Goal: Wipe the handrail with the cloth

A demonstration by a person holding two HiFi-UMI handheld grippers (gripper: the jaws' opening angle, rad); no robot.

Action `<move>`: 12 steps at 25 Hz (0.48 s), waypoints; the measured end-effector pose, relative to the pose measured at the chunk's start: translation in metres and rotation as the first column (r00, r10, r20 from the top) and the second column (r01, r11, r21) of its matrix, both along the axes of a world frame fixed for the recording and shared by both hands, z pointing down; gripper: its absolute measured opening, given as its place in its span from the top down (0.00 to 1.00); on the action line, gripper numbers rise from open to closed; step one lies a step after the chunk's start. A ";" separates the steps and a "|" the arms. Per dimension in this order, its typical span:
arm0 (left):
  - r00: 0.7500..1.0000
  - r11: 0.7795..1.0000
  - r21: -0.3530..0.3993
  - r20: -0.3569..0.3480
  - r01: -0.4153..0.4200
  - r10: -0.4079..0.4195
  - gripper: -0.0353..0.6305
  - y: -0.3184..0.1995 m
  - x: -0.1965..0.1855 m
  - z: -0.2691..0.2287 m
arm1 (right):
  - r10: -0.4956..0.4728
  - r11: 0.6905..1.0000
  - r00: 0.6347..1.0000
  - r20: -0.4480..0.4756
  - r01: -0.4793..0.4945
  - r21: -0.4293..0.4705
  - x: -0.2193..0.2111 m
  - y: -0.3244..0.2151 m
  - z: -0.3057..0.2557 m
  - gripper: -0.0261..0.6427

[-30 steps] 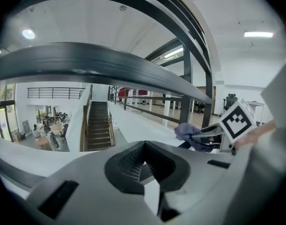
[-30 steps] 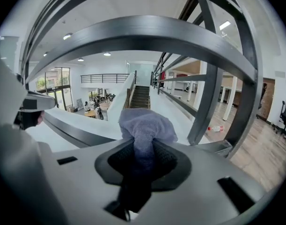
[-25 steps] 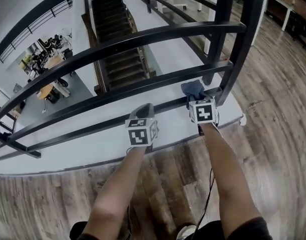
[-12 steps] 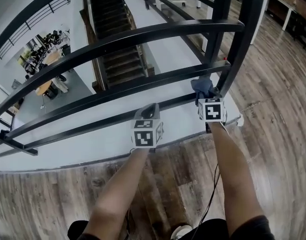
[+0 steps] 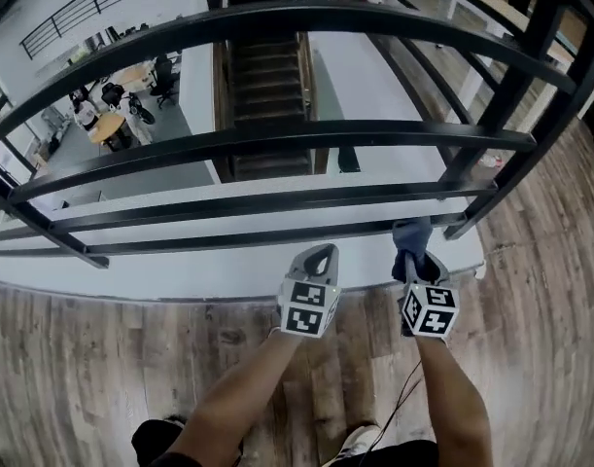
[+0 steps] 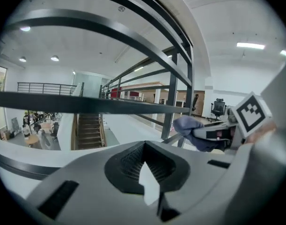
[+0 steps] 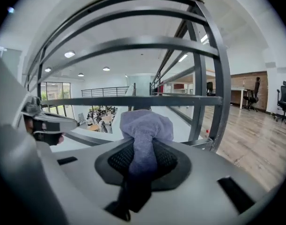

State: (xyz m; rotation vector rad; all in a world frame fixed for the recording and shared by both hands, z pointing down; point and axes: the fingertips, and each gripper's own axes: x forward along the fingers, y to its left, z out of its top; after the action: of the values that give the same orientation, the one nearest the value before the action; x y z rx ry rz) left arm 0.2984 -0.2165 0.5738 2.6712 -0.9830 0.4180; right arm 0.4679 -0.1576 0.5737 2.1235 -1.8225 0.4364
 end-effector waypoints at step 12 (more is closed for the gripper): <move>0.998 0.993 0.112 -0.048 0.035 -0.030 0.95 0.067 -0.184 -0.221 | -0.171 0.982 0.985 0.022 0.169 0.086 -0.229 0.094 -0.224 0.83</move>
State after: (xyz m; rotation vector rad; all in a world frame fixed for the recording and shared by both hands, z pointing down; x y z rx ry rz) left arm 0.1142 -0.1497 0.3531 2.7466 -1.0650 0.3007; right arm 0.2386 -0.0633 0.3496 2.0016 -2.0528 0.3566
